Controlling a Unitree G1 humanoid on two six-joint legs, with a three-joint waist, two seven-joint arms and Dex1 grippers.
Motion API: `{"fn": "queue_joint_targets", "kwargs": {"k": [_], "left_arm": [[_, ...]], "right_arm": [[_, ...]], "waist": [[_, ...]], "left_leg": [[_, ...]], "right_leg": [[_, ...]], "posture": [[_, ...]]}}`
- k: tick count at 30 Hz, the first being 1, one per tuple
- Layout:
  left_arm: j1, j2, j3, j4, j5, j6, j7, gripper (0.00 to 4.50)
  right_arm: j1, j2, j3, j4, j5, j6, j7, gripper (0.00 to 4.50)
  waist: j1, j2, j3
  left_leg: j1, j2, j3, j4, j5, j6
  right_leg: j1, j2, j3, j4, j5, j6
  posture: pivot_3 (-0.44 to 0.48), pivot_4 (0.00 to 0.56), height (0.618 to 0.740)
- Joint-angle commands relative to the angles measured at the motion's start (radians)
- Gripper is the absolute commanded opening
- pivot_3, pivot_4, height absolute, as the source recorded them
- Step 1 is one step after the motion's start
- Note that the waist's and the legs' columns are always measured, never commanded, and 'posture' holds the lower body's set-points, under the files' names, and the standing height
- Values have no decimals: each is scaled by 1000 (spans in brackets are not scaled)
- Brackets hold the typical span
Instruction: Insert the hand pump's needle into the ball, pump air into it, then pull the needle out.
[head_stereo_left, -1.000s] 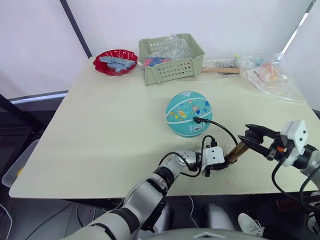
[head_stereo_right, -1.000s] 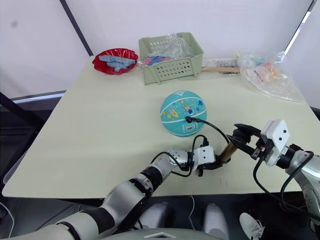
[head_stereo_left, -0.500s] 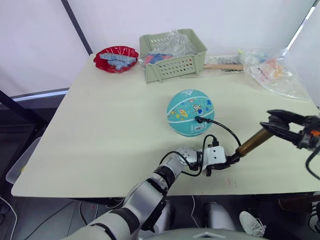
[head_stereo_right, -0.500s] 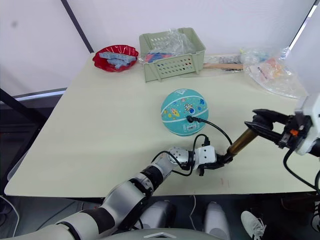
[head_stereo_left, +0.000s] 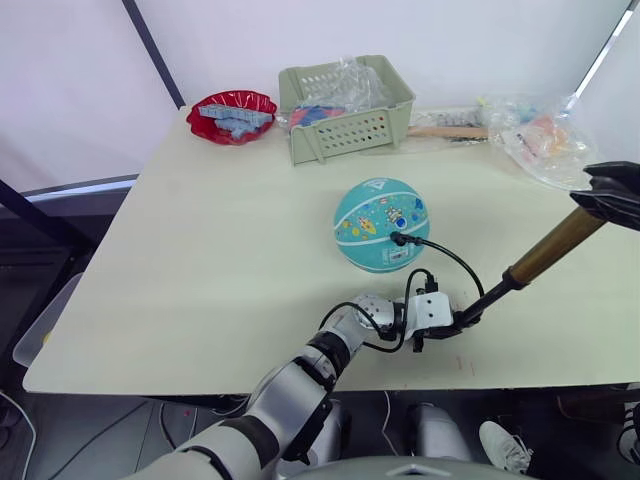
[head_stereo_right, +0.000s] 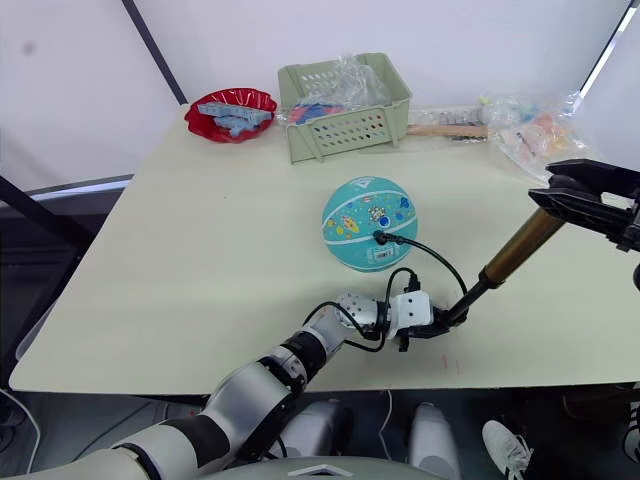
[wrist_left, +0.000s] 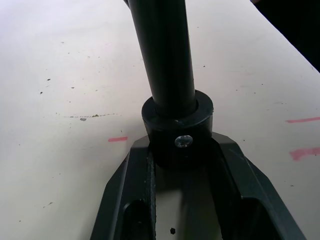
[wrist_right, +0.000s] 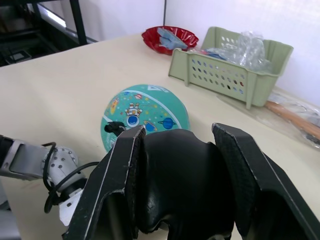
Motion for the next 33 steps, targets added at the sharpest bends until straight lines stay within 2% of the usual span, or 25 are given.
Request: {"fn": "queue_joint_targets", "kwargs": {"k": [1, 7, 14, 18, 24, 33], "left_arm": [[42, -12, -42, 98, 65, 71, 17, 954], [41, -14, -38, 96, 62, 75, 21, 954], [35, -12, -33, 99, 57, 80, 22, 954], [31, -18, -31, 98, 54, 84, 18, 954], [31, -30, -14, 97, 43, 101, 29, 954], [34, -30, -10, 96, 40, 101, 33, 954]], "right_arm": [[40, 41, 12, -46, -63, -41, -10, 1626], [152, 171, 204, -83, -226, -183, -29, 1626], [245, 290, 402, -43, -411, -346, -66, 1626], [271, 340, 465, -18, -477, -408, -86, 1626], [275, 346, 470, -34, -477, -427, -82, 1626], [200, 270, 313, -91, -330, -327, -65, 1626]], "waist": [[0, -2, -1], [-2, -9, -6], [-4, -9, -11], [-5, -9, -11], [-6, -6, -13], [-5, -1, -8]], "left_leg": [[0, 0, 0, 0, 0, 0], [5, 1, 0, 0, 0, -1], [8, 1, -2, 0, 1, -1], [8, 1, -1, 0, 1, -1], [9, 1, -2, 0, 1, -1], [7, 1, -2, 0, 1, -1]], "right_leg": [[0, 0, 0, 0, 0, 0], [4, 1, 0, 1, -2, 3], [6, 2, -1, 1, -3, 5], [7, 2, -1, 0, -3, 5], [7, 2, -1, 0, -3, 4], [7, 2, -1, 0, -2, 4]], "posture": [[0, 150, 740], [0, 150, 740], [0, 150, 740], [0, 150, 740], [0, 150, 740], [0, 150, 740]]}}
